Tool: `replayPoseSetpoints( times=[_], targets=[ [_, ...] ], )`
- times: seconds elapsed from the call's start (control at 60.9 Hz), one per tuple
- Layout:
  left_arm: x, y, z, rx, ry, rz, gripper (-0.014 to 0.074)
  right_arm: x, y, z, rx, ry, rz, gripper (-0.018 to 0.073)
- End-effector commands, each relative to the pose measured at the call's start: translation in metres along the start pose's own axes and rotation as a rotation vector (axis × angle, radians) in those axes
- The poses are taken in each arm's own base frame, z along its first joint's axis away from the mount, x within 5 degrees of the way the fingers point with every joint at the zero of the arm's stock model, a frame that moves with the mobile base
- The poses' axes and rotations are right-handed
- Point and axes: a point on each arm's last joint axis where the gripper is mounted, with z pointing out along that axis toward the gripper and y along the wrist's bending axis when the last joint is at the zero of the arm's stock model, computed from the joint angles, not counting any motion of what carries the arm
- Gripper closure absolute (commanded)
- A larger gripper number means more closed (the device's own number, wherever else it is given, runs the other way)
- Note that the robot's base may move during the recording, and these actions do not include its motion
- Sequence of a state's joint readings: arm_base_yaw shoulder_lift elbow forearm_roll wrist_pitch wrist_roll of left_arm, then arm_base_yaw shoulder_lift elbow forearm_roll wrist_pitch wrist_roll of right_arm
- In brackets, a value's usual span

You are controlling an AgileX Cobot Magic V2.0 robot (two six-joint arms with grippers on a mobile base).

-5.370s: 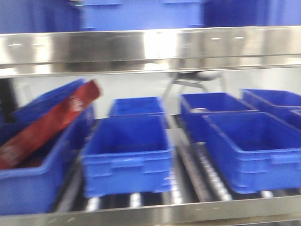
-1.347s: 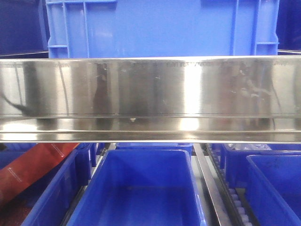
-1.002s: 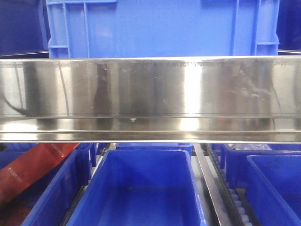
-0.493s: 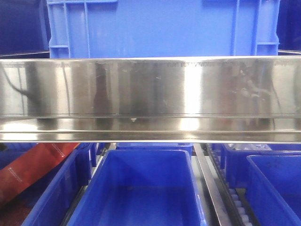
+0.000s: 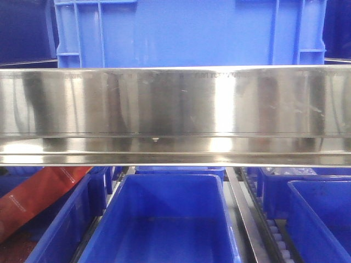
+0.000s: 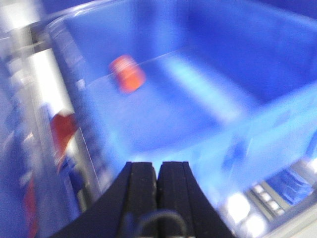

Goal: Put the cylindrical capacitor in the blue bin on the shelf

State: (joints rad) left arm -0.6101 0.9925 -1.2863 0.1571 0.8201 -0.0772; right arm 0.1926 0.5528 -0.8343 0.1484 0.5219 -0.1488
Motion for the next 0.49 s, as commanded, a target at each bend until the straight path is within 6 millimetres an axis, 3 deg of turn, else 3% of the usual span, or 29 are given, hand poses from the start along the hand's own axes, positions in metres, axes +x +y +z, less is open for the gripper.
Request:
replayPoseSetpoints(
  times=[0.0, 0.213, 0.378, 0.476],
  targets=[
    [0.018, 0.003, -0.023, -0.015, -0.062, -0.035, 0.0707, -0.02, 0.002, 0.017, -0.029, -0.023, -0.009, 0.0601],
    [0.066, 0.007, -0.052, -0.032, -0.093, -0.119, 0.0707, -0.066, 0.02, 0.072, -0.143, 0.003, -0.055, 0.0601],
    [0.095, 0.008, -0.069, -0.033, -0.121, -0.132, 0.0707, -0.091, 0.044, 0.137, -0.226, 0.085, -0.077, 0.0601],
    [0.103, 0.009, -0.076, -0.032, -0.138, -0.134, 0.0707, -0.094, 0.055, 0.178, -0.25, 0.156, -0.083, 0.0601]
  ],
)
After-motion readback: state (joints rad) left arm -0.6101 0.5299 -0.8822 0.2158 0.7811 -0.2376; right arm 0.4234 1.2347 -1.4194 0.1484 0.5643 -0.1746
